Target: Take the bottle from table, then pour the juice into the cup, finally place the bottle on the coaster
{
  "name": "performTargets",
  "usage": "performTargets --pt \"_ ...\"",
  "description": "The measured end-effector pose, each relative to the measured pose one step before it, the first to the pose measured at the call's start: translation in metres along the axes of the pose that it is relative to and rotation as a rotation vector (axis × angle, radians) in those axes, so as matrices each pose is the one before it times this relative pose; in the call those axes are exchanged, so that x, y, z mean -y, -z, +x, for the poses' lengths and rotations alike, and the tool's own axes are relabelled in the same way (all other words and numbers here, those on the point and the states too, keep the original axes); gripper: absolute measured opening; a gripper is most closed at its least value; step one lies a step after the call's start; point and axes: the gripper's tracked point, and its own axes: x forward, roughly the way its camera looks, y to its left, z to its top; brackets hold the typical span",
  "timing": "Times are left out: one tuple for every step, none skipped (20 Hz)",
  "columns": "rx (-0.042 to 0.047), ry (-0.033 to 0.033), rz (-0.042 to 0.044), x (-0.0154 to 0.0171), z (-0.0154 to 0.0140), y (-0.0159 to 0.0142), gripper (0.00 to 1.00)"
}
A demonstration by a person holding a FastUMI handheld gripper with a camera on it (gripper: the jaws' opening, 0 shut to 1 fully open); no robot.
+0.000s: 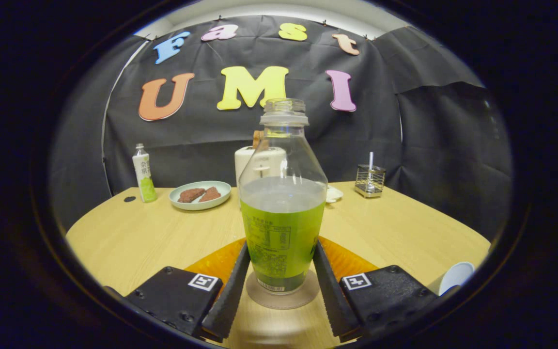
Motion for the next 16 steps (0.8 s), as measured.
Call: performTargets --pt "-0.01126 0.00219 -0.00136 -0.00015 0.00075 0.00297 0.79" --pt "0.01033 0.00027 0.00104 0.00011 0.00121 -0.00104 0.79" --pt "-0.00553 -0.00081 -0.00829 0.00152 0.00043 -0.00063 0.80" --pt "0.00111 0.00039 -0.00045 -0.00057 0.00024 0.00161 0.81" --pt "-0.00026 -0.00179 -0.00148 -0.00155 0.00020 -0.00040 0.81" --pt "-0.01000 0.00409 -0.00340 0.00196 0.00126 0.00210 0.82" --pt "-0.01851 0.01250 -0.00685 0.00187 0.00213 0.00481 0.83" --pt "-0.01445 0.00429 -0.00879 0.00079 0.00162 0.00320 0.84" --pt "-0.00226 0.00011 -0.00678 -0.00051 -0.00091 0.00022 0.86" --pt "0.00324 0.00392 -0.01175 0.00006 -0.00388 -0.00302 0.86" --pt "0.00038 0.00467 -0.01105 0.00124 0.00072 -0.00045 0.87" --pt "-0.00471 0.00426 -0.00654 0.00208 -0.00002 0.00093 0.89" --pt "-0.00750 0.00120 -0.00133 0.00101 -0.00026 0.00044 0.93" --pt "-0.00634 -0.00169 0.00102 0.00058 -0.00110 0.00056 0.97" --pt "-0.00292 -0.00547 0.00187 0.00097 -0.00191 0.00085 1.00" --pt "-0.01264 -0.01113 0.00170 -0.00142 -0.00279 0.00349 1.00"
